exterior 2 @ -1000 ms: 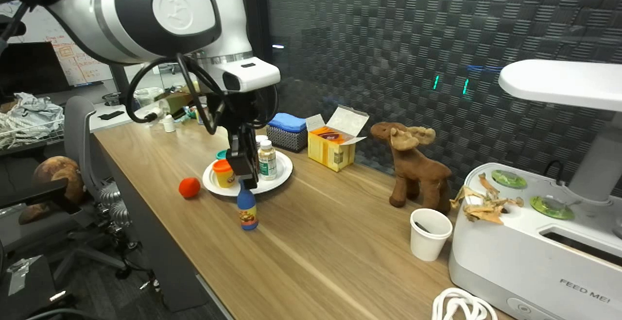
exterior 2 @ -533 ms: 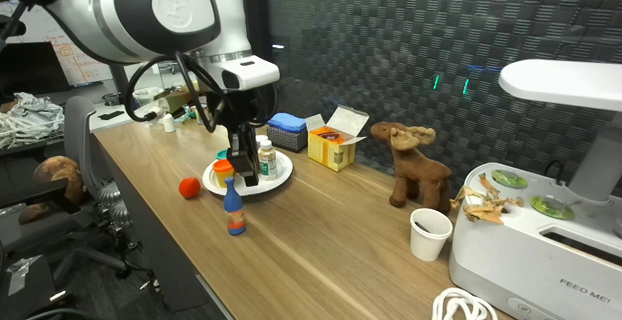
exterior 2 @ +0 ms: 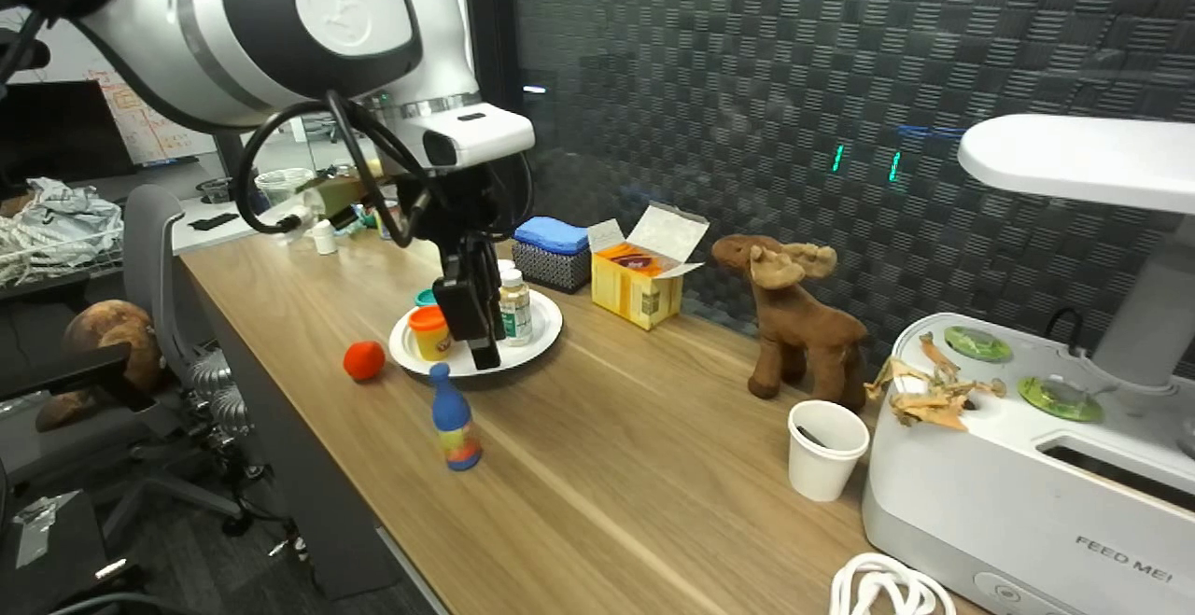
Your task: Put the bottles and the red object on the plate
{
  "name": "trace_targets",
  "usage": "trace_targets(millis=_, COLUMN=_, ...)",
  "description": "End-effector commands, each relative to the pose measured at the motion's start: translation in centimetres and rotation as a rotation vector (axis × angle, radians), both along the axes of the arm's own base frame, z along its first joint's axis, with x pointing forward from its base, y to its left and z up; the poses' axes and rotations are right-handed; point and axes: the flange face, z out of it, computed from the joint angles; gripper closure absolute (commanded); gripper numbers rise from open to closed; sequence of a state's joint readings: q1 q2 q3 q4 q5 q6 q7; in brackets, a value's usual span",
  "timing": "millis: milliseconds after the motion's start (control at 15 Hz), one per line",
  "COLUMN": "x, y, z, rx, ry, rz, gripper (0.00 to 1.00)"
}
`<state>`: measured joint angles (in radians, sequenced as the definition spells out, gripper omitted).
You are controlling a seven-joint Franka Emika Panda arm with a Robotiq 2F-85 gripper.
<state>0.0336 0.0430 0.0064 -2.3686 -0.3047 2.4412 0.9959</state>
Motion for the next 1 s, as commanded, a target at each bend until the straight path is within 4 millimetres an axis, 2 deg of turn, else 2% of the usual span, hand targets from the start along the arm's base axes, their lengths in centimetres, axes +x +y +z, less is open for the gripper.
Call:
trace_targets(millis=0, x=-0.7, y=-0.2, z=0.5, rx=-0.029, ry=-0.018, rz=-0.015, gripper=0.15)
trace_targets(millis=133, x=-0.9, y=-0.3, z=0.3, rx=-0.038, ry=-0.011, rz=-0.019, gripper=0.02)
trace_targets(millis=200, x=-1.1, y=-0.3, z=0.2, rx=-0.04, ry=-0.006, rz=-0.025, gripper=0.0)
trace_targets(millis=933, x=-2.3, y=-0.4, z=-1.1, rx=-0.003, ry=0.096, rz=-0.069, gripper=0.0)
